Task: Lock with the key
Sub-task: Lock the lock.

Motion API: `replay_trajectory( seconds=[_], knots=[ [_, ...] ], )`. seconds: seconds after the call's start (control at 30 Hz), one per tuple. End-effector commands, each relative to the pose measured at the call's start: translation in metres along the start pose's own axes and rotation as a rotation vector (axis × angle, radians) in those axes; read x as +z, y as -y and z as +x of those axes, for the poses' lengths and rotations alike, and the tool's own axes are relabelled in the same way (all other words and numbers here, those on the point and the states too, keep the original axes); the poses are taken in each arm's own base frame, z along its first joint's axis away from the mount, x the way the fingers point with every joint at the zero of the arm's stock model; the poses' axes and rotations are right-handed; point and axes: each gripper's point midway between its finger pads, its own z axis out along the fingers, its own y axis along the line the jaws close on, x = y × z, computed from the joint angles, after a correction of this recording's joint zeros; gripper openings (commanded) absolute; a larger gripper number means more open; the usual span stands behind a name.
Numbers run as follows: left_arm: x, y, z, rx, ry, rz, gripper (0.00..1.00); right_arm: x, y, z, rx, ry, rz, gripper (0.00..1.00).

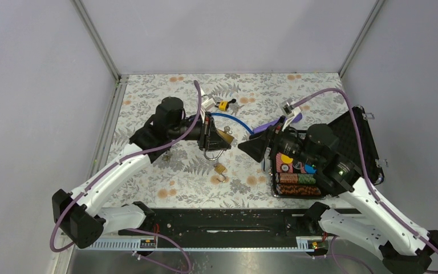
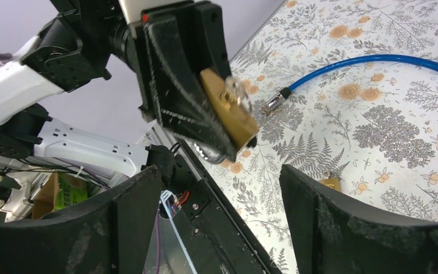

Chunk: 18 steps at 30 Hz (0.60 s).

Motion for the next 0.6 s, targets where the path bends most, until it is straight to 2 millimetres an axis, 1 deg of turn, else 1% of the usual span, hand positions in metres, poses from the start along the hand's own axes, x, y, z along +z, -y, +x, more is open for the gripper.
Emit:
replay_trajectory(
  seconds=[0.0, 0.13, 0.23, 0.27, 0.37, 0.4, 0.5, 0.57],
  knots=[
    [-0.017, 0.038, -0.007, 0.215, -0.001, 0.145, 0.00, 0.010, -0.016, -0.029, -0.081, 0.063, -0.056, 0.82],
    [-0.025, 0.050, 0.002, 0.296, -0.012, 0.206, 0.00, 0.022, -0.031, -0.028, -0.128, 0.024, -0.158, 0.76],
    [-0.029, 0.059, 0.005, 0.349, -0.016, 0.254, 0.00, 0.032, -0.038, -0.030, -0.131, 0.023, -0.207, 0.69],
    [-0.029, 0.061, 0.006, 0.364, -0.016, 0.267, 0.00, 0.036, -0.038, -0.029, -0.129, 0.015, -0.218, 0.65],
    [-0.031, 0.065, 0.008, 0.403, -0.021, 0.290, 0.00, 0.044, -0.046, -0.027, -0.123, -0.003, -0.280, 0.44],
    [-0.032, 0.065, 0.009, 0.411, -0.023, 0.293, 0.00, 0.046, -0.050, -0.026, -0.117, -0.019, -0.306, 0.42],
    [-0.034, 0.068, 0.010, 0.422, -0.021, 0.302, 0.00, 0.050, -0.061, -0.022, -0.100, -0.058, -0.376, 0.40],
    [-0.035, 0.068, 0.011, 0.421, -0.022, 0.304, 0.00, 0.051, -0.063, -0.021, -0.090, -0.063, -0.398, 0.44]
  ],
)
